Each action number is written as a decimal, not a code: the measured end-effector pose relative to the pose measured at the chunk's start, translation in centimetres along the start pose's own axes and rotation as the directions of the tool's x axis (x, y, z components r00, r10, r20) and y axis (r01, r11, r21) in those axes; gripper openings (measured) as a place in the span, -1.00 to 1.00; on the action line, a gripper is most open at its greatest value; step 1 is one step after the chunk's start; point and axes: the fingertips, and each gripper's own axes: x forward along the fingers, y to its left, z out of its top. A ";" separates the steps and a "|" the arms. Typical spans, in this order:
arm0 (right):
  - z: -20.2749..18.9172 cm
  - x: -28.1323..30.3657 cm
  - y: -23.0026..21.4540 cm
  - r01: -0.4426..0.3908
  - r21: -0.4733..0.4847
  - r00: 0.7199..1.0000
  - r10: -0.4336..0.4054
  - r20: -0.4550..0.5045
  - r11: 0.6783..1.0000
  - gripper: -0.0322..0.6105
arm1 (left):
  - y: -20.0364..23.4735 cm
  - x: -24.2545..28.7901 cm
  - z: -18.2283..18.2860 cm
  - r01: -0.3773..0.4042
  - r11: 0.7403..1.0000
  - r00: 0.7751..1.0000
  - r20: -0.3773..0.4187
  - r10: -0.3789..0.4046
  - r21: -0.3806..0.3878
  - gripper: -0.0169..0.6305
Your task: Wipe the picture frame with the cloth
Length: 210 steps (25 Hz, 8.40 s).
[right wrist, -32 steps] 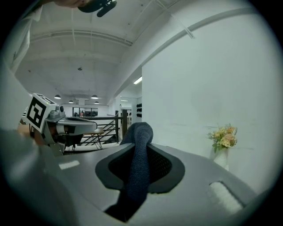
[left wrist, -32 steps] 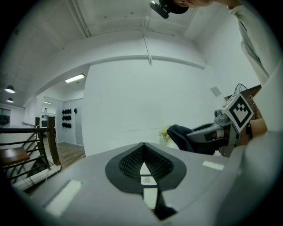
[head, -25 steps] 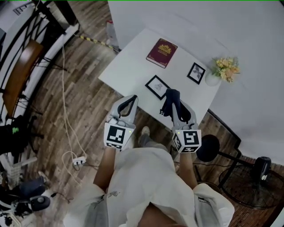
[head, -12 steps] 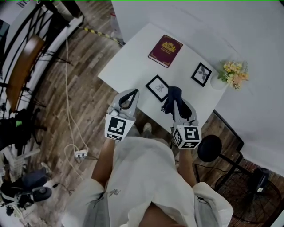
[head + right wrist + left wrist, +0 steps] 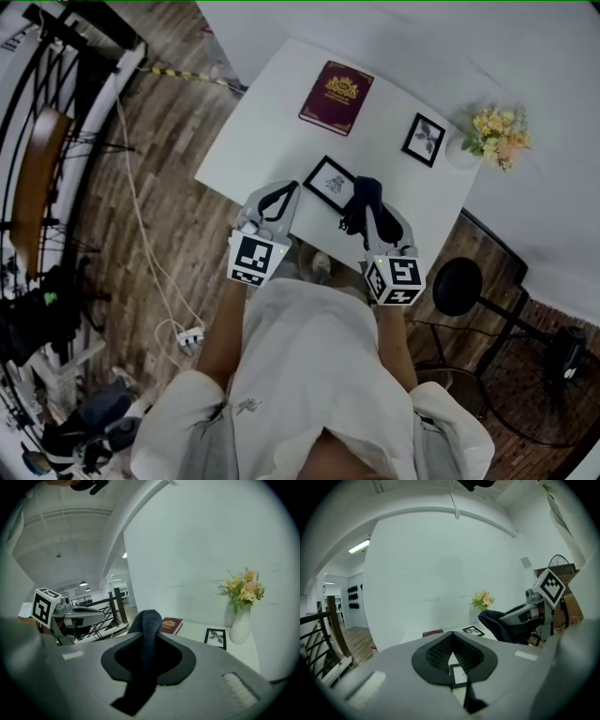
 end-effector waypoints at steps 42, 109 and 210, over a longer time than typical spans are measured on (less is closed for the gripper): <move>-11.2 10.3 -0.1 0.417 0.192 0.898 -0.372 -0.234 0.888 -0.70 | -0.5 11.3 -17.3 0.639 0.769 0.738 -0.299 -0.606 0.017 -0.89; -16.5 15.2 -3.9 0.446 0.170 0.851 -0.357 -0.386 0.879 -0.70 | -1.3 12.5 -21.4 0.622 0.782 0.703 -0.406 -0.584 -0.047 -0.89; -18.6 12.2 -0.4 0.476 0.188 0.827 -0.364 -0.427 0.859 -0.71 | -1.3 12.7 -21.4 0.599 0.800 0.721 -0.412 -0.558 -0.035 -0.89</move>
